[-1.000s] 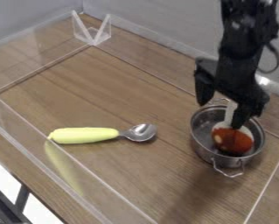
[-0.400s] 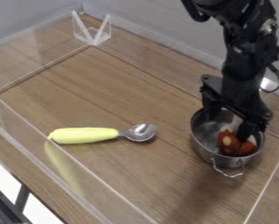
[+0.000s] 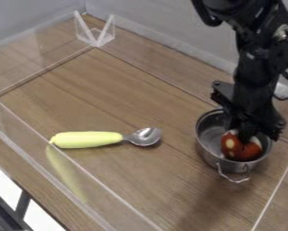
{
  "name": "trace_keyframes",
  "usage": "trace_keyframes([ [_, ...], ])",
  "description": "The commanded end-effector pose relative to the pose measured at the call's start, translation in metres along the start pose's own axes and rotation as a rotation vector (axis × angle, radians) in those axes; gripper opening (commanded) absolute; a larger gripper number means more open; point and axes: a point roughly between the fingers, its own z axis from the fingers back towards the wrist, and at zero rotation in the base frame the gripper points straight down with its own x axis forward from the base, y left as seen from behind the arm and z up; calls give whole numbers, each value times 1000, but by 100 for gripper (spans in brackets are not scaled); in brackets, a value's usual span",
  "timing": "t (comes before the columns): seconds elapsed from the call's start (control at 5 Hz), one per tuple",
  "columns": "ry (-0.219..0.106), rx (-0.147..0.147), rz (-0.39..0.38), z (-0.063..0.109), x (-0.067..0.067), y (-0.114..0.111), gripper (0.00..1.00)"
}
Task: Remove mushroom from inside the silver pot and place it on the table
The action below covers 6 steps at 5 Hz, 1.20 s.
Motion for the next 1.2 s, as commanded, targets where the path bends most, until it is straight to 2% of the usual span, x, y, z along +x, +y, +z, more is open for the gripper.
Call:
trace_keyframes([
  [0.0, -1, 8, 20, 20, 1, 8, 0],
  [0.2, -12, 7, 31, 34, 4, 11, 0],
  [1.0, -71, -20, 58, 67, 24, 9, 0],
])
